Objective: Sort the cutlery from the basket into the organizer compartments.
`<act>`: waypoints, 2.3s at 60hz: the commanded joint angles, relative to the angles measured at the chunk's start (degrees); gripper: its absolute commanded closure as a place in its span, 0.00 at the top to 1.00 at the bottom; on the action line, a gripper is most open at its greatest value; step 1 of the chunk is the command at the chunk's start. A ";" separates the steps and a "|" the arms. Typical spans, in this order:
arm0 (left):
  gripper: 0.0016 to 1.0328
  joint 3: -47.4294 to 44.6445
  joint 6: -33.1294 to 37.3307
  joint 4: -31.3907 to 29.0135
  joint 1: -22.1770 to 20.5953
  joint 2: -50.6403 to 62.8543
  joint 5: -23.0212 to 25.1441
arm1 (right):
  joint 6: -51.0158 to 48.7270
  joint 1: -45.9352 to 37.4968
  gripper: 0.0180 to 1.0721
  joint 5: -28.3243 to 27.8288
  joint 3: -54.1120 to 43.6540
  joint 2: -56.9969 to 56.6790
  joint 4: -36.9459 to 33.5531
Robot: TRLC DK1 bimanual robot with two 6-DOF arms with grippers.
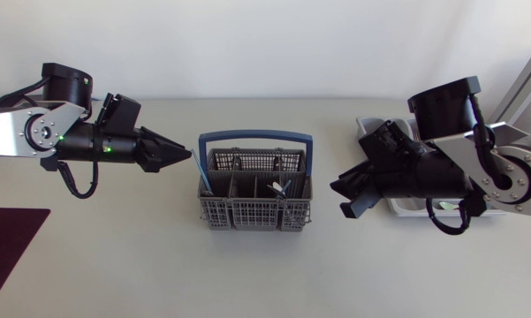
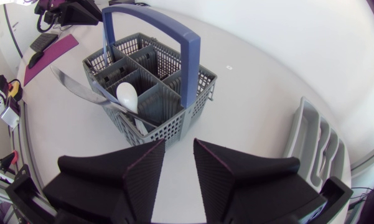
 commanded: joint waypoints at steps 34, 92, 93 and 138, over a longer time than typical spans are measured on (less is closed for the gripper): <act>0.29 -0.01 -3.47 4.57 -5.52 1.91 -7.44 | 0.91 0.38 0.36 -0.06 -2.86 -1.05 -0.16; 0.04 -11.00 -1.27 9.14 -12.20 -20.06 -16.93 | 0.82 1.26 0.36 0.12 -3.83 -3.87 -1.83; 0.04 -10.91 -1.18 9.05 -12.55 -20.24 -17.37 | 0.74 1.26 0.36 0.12 -3.83 -4.04 -2.01; 0.03 12.82 -9.35 -18.90 -15.80 -30.26 -11.66 | -1.64 9.79 0.45 0.20 4.96 -16.61 -11.85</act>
